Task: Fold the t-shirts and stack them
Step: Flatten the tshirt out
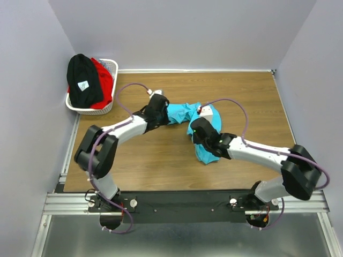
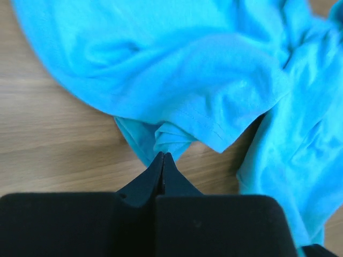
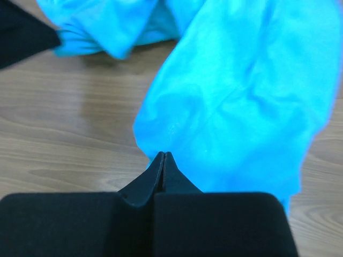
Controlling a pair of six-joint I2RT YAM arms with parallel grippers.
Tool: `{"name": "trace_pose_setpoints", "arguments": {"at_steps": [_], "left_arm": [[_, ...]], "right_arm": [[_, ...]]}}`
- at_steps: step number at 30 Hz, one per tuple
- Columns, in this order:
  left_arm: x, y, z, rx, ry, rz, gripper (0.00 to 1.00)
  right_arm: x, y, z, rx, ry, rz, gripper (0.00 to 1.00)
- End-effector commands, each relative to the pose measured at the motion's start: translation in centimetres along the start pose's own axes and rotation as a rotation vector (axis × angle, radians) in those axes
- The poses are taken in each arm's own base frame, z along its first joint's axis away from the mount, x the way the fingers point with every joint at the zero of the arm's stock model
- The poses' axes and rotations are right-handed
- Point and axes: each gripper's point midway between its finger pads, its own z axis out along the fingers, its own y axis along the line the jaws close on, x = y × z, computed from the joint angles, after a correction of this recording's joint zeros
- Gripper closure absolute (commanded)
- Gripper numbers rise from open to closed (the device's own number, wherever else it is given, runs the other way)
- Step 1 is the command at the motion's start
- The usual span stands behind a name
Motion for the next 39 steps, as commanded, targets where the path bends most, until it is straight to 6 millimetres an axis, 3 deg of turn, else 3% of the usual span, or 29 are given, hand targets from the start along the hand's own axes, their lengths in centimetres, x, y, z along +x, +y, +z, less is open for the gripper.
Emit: {"name": "trace_pose_setpoints", "arguments": {"at_steps": [1, 6, 10, 14, 21, 24, 27, 30, 31, 32, 34, 36, 38, 39], "left_arm": [[-3.4, 1.9, -3.5, -0.030, -0.099, -0.012, 1.00], [-5.6, 3.9, -7.2, -0.039, -0.165, -0.045, 1.00], [-8.7, 6.0, -12.0, -0.067, -0.273, -0.075, 1.00], [-11.5, 6.9, -16.4, -0.091, -0.380, -0.073, 1.00], [-15.4, 6.6, -23.4, -0.096, -0.532, -0.082, 1.00], [-16.5, 6.9, -25.8, -0.123, -0.595, -0.086, 1.00], [-17.2, 7.0, -26.8, -0.124, -0.628, -0.077, 1.00], [-17.5, 6.9, -25.8, -0.108, -0.610, -0.075, 1.00], [-17.4, 7.3, -24.6, -0.113, -0.587, -0.077, 1.00], [-17.8, 6.8, -24.0, -0.078, -0.590, -0.075, 1.00], [-18.2, 6.9, -21.9, -0.058, -0.556, -0.077, 1.00], [-20.4, 6.4, -20.9, -0.014, -0.546, -0.086, 1.00], [-22.6, 5.8, -21.4, 0.010, -0.569, -0.085, 1.00], [-23.7, 5.4, -21.9, 0.017, -0.586, -0.081, 1.00]], "right_arm": [[-3.8, -3.4, -2.7, 0.106, -0.080, 0.012, 1.00], [-9.1, -6.3, -6.3, 0.159, -0.181, 0.061, 1.00], [-12.8, -8.5, -9.6, 0.204, -0.267, 0.094, 1.00], [-15.9, -10.4, -12.5, 0.261, -0.342, 0.128, 1.00], [-20.8, -13.2, -17.4, 0.368, -0.479, 0.179, 0.99], [-23.3, -14.1, -19.5, 0.402, -0.538, 0.207, 0.99], [-26.2, -14.4, -20.7, 0.446, -0.577, 0.220, 0.99], [-28.2, -15.4, -19.8, 0.477, -0.575, 0.211, 0.99], [-29.0, -15.6, -18.7, 0.478, -0.563, 0.207, 0.99], [-29.7, -17.9, -17.9, 0.515, -0.559, 0.231, 0.99], [-30.7, -18.5, -14.5, 0.460, -0.517, 0.237, 0.99], [-32.4, -20.7, -13.1, 0.446, -0.513, 0.265, 0.99], [-32.9, -21.4, -10.6, 0.433, -0.486, 0.283, 0.99], [-33.4, -21.7, -10.4, 0.414, -0.491, 0.293, 0.99]]}}
